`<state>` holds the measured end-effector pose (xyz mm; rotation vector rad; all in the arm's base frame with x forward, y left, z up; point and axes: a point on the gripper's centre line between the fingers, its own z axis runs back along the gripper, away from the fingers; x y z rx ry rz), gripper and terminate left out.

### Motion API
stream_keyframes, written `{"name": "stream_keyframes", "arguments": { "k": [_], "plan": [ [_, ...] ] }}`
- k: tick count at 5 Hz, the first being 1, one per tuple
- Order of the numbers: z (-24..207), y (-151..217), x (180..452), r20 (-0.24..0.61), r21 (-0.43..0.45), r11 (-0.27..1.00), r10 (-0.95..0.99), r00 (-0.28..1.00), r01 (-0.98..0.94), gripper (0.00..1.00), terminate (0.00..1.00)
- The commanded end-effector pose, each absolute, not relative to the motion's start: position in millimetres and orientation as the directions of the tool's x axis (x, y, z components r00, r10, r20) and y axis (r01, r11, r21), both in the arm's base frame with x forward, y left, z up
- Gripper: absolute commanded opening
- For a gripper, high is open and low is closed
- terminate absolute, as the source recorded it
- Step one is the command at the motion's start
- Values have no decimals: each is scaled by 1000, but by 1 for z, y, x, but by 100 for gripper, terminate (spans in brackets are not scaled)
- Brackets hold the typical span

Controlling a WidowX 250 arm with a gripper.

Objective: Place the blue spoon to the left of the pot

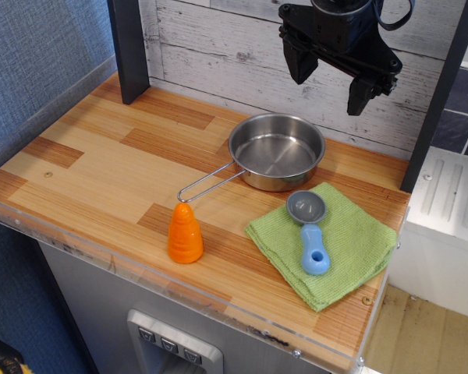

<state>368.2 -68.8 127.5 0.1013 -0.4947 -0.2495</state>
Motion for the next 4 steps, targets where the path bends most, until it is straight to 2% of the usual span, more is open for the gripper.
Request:
{"name": "stream_keyframes", "arguments": {
  "k": [1, 4],
  "plan": [
    [127, -69, 368, 457, 156, 965, -261, 851, 212, 100, 0],
    [112, -100, 326, 454, 85, 994, -101, 885, 70, 100, 0]
  ]
}}
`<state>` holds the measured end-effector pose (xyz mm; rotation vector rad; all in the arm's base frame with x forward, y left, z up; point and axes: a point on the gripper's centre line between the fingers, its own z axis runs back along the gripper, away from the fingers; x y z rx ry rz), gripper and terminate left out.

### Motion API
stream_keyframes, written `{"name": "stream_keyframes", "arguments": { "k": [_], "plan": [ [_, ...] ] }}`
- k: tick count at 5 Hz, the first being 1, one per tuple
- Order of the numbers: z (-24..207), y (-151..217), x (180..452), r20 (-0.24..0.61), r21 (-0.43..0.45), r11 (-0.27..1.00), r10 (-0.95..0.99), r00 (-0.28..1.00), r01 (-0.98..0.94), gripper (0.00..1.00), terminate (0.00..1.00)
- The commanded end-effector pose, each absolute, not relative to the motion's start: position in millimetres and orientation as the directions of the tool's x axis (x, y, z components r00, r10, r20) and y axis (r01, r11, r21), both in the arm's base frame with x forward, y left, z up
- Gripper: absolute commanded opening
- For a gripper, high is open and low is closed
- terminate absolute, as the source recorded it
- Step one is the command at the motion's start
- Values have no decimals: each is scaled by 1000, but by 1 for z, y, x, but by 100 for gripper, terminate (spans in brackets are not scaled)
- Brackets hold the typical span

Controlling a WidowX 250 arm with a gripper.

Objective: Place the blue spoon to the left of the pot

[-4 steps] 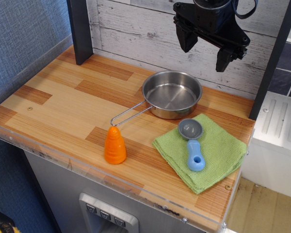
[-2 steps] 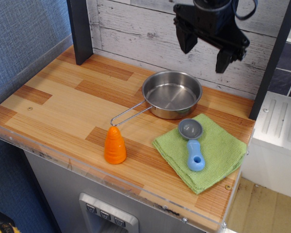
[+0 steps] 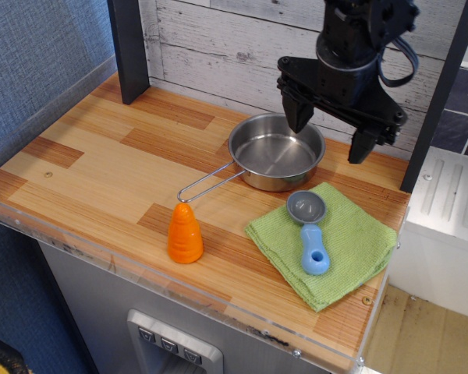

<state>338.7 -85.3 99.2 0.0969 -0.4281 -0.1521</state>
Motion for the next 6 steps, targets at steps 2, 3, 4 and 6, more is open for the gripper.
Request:
{"name": "stream_keyframes", "arguments": {
  "k": [2, 3, 4, 6],
  "plan": [
    [86, -116, 310, 407, 25, 1000, -13, 913, 3, 100, 0],
    [71, -116, 308, 383, 15, 999, 31, 923, -39, 100, 0],
    [57, -113, 304, 357, 16, 996, 74, 931, -85, 100, 0],
    [32, -109, 294, 304, 43, 990, 113, 946, -132, 100, 0]
  ]
}}
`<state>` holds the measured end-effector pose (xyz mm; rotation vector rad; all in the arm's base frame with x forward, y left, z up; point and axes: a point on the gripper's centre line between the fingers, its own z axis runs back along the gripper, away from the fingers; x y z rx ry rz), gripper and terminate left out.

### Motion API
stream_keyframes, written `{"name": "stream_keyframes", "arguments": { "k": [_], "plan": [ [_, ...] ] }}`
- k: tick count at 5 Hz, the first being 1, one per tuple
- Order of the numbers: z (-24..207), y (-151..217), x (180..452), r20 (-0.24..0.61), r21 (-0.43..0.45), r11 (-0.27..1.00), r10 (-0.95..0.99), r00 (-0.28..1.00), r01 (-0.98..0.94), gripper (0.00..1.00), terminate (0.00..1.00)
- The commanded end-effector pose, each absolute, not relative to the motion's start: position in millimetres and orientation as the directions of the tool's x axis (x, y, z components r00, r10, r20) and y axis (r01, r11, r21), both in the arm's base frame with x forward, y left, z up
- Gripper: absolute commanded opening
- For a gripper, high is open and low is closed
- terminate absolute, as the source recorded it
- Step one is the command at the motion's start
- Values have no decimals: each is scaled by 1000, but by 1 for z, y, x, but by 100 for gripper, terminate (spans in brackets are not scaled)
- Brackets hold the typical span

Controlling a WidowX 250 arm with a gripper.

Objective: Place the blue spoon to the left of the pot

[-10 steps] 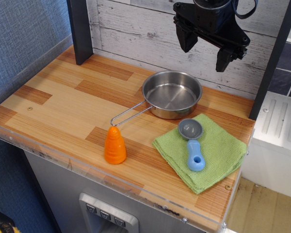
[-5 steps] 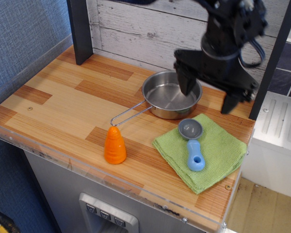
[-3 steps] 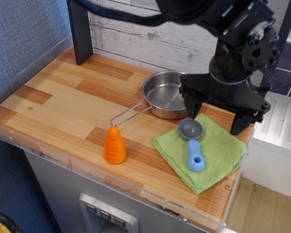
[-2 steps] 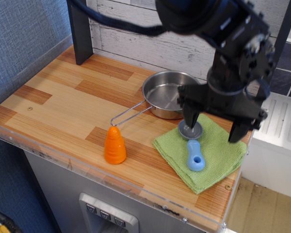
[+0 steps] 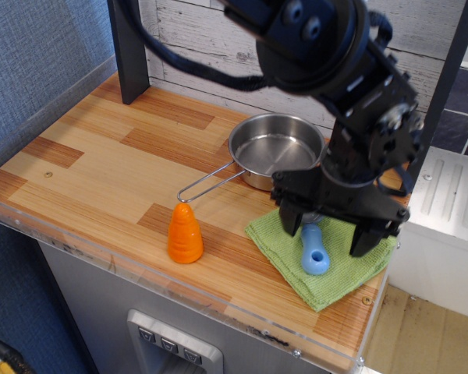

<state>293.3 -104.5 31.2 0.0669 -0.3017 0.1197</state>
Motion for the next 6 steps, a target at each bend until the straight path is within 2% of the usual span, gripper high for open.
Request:
{"name": "stream_keyframes", "arguments": {
  "k": [1, 2, 4, 6],
  "plan": [
    [23, -107, 290, 295, 37, 990, 118, 948, -135, 100, 0],
    [22, -106, 290, 290, 42, 990, 115, 950, -133, 0, 0],
    [37, -107, 294, 314, 23, 993, 105, 944, -118, 0, 0],
    [76, -113, 307, 394, 15, 996, 71, 916, -84, 0, 0]
  ]
}}
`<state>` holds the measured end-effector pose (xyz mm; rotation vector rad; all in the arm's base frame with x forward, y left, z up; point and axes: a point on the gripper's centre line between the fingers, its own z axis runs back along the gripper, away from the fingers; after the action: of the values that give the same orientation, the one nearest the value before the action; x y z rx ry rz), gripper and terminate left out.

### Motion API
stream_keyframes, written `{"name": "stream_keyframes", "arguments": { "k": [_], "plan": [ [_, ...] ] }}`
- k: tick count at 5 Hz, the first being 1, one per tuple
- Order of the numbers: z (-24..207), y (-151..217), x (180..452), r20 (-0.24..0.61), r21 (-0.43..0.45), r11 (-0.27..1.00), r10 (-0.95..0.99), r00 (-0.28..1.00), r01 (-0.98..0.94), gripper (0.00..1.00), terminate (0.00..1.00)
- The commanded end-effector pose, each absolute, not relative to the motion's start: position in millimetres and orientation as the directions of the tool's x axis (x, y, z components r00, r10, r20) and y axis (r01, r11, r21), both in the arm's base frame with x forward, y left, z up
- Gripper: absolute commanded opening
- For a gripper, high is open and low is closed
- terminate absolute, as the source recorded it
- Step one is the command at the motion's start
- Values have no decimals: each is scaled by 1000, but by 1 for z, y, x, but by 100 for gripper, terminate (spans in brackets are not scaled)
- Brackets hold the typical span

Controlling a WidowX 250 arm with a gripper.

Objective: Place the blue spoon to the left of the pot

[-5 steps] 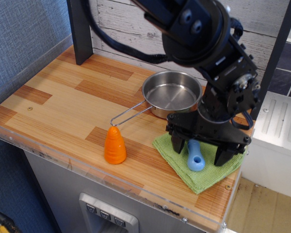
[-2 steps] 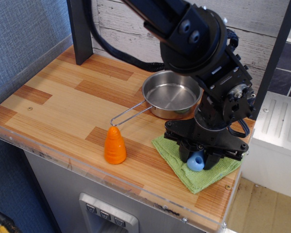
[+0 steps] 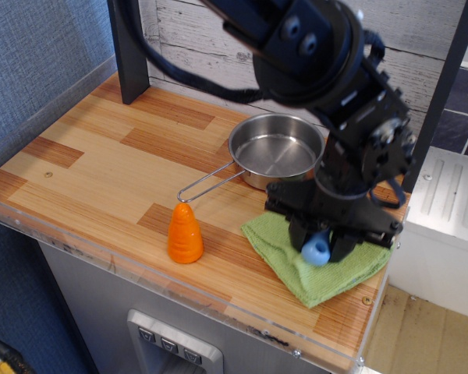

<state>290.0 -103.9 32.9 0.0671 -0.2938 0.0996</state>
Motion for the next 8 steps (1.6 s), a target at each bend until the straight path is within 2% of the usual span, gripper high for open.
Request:
{"name": "stream_keyframes", "arguments": {
  "k": [1, 2, 3, 4, 5, 7, 8],
  "plan": [
    [106, -102, 317, 456, 43, 994, 69, 888, -99, 0, 0],
    [132, -84, 324, 498, 58, 990, 86, 863, -132, 0, 0],
    [151, -43, 328, 518, 61, 973, 161, 840, -223, 0, 0],
    [153, -7, 330, 520, 46, 943, 259, 814, -330, 0, 0],
    [146, 25, 332, 508, 16, 867, 422, 751, -498, 0, 0],
    [123, 56, 346, 479, -66, 642, 692, 541, -763, 0, 0],
    [105, 68, 357, 456, -77, 543, 765, 454, -836, 0, 0]
  ]
}}
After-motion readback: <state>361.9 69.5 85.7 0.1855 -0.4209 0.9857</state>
